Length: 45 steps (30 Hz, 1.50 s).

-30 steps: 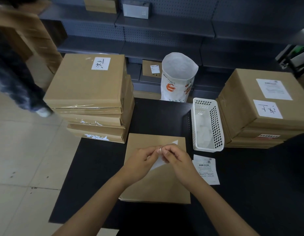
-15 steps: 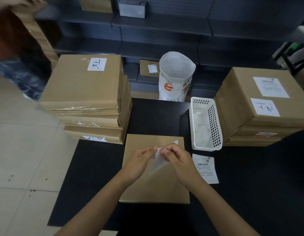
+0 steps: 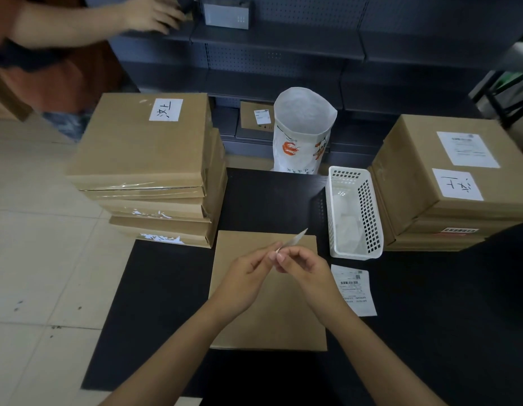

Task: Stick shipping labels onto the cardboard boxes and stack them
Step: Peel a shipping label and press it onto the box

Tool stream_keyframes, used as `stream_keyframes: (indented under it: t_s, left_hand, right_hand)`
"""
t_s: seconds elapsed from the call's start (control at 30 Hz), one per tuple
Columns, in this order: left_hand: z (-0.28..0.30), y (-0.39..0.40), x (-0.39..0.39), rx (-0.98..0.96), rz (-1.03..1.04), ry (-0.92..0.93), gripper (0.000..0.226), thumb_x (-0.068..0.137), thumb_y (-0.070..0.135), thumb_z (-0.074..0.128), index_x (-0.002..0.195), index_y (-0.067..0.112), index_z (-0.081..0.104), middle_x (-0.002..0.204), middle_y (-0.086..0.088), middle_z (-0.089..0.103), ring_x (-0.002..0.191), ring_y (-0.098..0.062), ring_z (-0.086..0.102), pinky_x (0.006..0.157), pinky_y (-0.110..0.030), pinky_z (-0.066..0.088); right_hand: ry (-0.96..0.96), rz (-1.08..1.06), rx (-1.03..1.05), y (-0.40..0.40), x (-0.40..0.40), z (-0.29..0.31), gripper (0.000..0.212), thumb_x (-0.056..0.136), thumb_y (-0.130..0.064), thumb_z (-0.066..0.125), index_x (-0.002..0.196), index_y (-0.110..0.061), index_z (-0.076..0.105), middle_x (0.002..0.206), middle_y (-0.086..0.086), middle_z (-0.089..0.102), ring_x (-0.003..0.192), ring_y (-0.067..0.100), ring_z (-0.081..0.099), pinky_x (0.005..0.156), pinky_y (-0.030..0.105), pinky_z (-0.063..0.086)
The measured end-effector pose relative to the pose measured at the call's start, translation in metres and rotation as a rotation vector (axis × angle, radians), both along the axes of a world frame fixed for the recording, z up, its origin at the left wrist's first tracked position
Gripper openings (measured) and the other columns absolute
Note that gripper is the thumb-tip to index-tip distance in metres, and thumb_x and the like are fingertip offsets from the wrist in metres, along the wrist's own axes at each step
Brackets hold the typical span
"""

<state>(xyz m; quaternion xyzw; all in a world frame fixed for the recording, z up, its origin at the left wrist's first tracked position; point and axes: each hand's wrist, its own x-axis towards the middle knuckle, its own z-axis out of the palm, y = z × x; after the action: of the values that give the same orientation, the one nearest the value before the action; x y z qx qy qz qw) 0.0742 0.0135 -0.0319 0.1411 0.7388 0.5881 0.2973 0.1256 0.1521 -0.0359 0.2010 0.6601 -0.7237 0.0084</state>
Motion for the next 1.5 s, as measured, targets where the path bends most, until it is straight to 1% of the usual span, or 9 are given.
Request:
stream_keyframes:
  t_s: [0.1, 0.23, 0.33, 0.5, 0.7, 0.93, 1.13, 1.33, 1.5]
  left_hand:
    - [-0.002, 0.000, 0.000, 0.002, -0.010, 0.009, 0.037, 0.101, 0.023, 0.045, 0.138, 0.024, 0.048, 0.138, 0.015, 0.051, 0.124, 0.012, 0.044, 0.099, -0.004, 0.033]
    - [-0.001, 0.000, 0.003, -0.035, -0.064, 0.065, 0.042, 0.102, 0.019, 0.042, 0.143, 0.025, 0.038, 0.138, 0.021, 0.044, 0.122, 0.019, 0.039, 0.099, -0.003, 0.029]
    - [-0.002, 0.000, 0.003, -0.089, -0.097, 0.144, 0.044, 0.102, 0.017, 0.041, 0.145, 0.026, 0.036, 0.141, 0.018, 0.043, 0.125, 0.014, 0.038, 0.104, -0.006, 0.027]
    - [-0.003, -0.002, 0.004, -0.155, -0.167, 0.260, 0.047, 0.102, 0.014, 0.039, 0.148, 0.023, 0.032, 0.137, 0.018, 0.044, 0.126, 0.009, 0.040, 0.103, -0.004, 0.027]
    - [-0.006, -0.003, 0.005, -0.181, -0.207, 0.343, 0.050, 0.100, 0.010, 0.040, 0.148, 0.022, 0.031, 0.144, 0.014, 0.040, 0.129, 0.007, 0.037, 0.105, -0.005, 0.025]
    - [-0.008, -0.004, 0.007, -0.174, -0.213, 0.357, 0.050, 0.101, 0.011, 0.041, 0.149, 0.022, 0.032, 0.143, 0.012, 0.044, 0.127, 0.008, 0.039, 0.105, -0.005, 0.027]
    - [-0.007, -0.006, 0.008, -0.160, -0.214, 0.344, 0.047, 0.102, 0.017, 0.039, 0.148, 0.022, 0.033, 0.140, 0.011, 0.048, 0.126, 0.005, 0.043, 0.108, -0.014, 0.032]
    - [-0.003, -0.009, 0.009, -0.085, -0.112, 0.218, 0.042, 0.102, 0.026, 0.041, 0.144, 0.022, 0.041, 0.138, 0.011, 0.052, 0.126, 0.004, 0.046, 0.108, -0.018, 0.035]
    - [0.000, -0.010, 0.010, -0.059, -0.034, 0.169, 0.023, 0.097, 0.030, 0.049, 0.118, 0.022, 0.055, 0.111, 0.013, 0.064, 0.108, 0.000, 0.060, 0.097, -0.024, 0.048]
  right_hand:
    - [0.015, -0.005, -0.016, -0.002, 0.000, 0.000, 0.008, 0.090, -0.014, 0.063, 0.092, -0.011, 0.070, 0.090, 0.001, 0.074, 0.091, 0.016, 0.067, 0.090, 0.030, 0.053]
    - [0.021, -0.011, 0.001, -0.002, 0.000, -0.002, 0.010, 0.092, -0.011, 0.061, 0.089, -0.014, 0.070, 0.089, 0.001, 0.072, 0.093, 0.022, 0.067, 0.088, 0.029, 0.053]
    - [0.025, -0.023, -0.005, -0.003, 0.000, -0.003, 0.011, 0.092, -0.009, 0.060, 0.087, -0.012, 0.069, 0.086, -0.002, 0.072, 0.089, 0.017, 0.067, 0.087, 0.028, 0.054]
    - [0.023, -0.055, -0.020, -0.006, 0.001, -0.004, 0.010, 0.093, -0.006, 0.058, 0.086, -0.003, 0.065, 0.083, 0.001, 0.069, 0.085, 0.014, 0.066, 0.086, 0.029, 0.055]
    - [0.012, -0.092, -0.056, -0.009, 0.000, -0.004, 0.010, 0.094, -0.002, 0.055, 0.087, 0.004, 0.061, 0.086, 0.009, 0.067, 0.083, 0.015, 0.066, 0.075, 0.020, 0.053]
    - [-0.018, -0.069, 0.009, -0.010, 0.003, -0.004, 0.013, 0.095, -0.006, 0.055, 0.089, 0.004, 0.062, 0.083, 0.008, 0.067, 0.079, 0.014, 0.064, 0.076, 0.019, 0.053]
    - [-0.017, -0.041, 0.017, -0.012, 0.005, 0.000, 0.017, 0.096, -0.007, 0.051, 0.083, -0.002, 0.061, 0.076, 0.000, 0.067, 0.074, 0.007, 0.062, 0.074, 0.017, 0.051]
    - [-0.065, -0.023, 0.022, -0.014, 0.007, -0.002, 0.018, 0.097, -0.012, 0.049, 0.085, -0.007, 0.061, 0.073, -0.005, 0.064, 0.073, 0.008, 0.057, 0.075, 0.022, 0.050]
    - [-0.028, 0.006, 0.061, -0.014, 0.010, -0.002, 0.019, 0.099, -0.014, 0.048, 0.088, -0.004, 0.060, 0.078, 0.001, 0.059, 0.074, 0.010, 0.052, 0.072, 0.021, 0.047]
